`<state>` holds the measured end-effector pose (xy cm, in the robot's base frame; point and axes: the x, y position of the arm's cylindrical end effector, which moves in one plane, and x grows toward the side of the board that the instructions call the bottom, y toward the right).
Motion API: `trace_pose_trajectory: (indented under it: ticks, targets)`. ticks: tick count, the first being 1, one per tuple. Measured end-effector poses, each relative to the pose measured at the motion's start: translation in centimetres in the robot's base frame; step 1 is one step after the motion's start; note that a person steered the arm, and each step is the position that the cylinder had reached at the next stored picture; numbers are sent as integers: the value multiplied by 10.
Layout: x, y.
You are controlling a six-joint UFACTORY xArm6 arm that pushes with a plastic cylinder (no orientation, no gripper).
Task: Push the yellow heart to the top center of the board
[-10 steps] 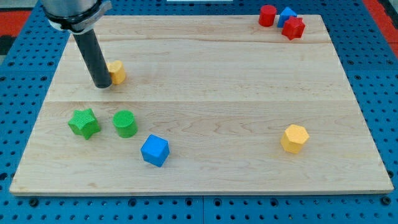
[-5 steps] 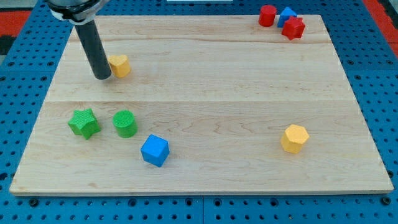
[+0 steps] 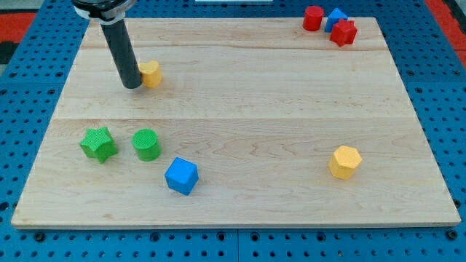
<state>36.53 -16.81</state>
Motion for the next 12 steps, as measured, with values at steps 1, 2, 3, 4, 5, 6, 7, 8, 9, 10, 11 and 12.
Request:
trace_pose_trajectory:
  ticks: [1, 2, 3, 4, 5, 6, 7, 8, 9, 10, 11, 12]
  targets:
    - [-6, 1]
    - [-15, 0]
    - [-25, 0]
    - [-30, 0]
    - [-30, 0]
    - [-30, 0]
    - [-31, -2]
    - [-31, -6]
    - [-30, -1]
    - [-26, 10]
    - [-24, 17]
    - [-25, 18]
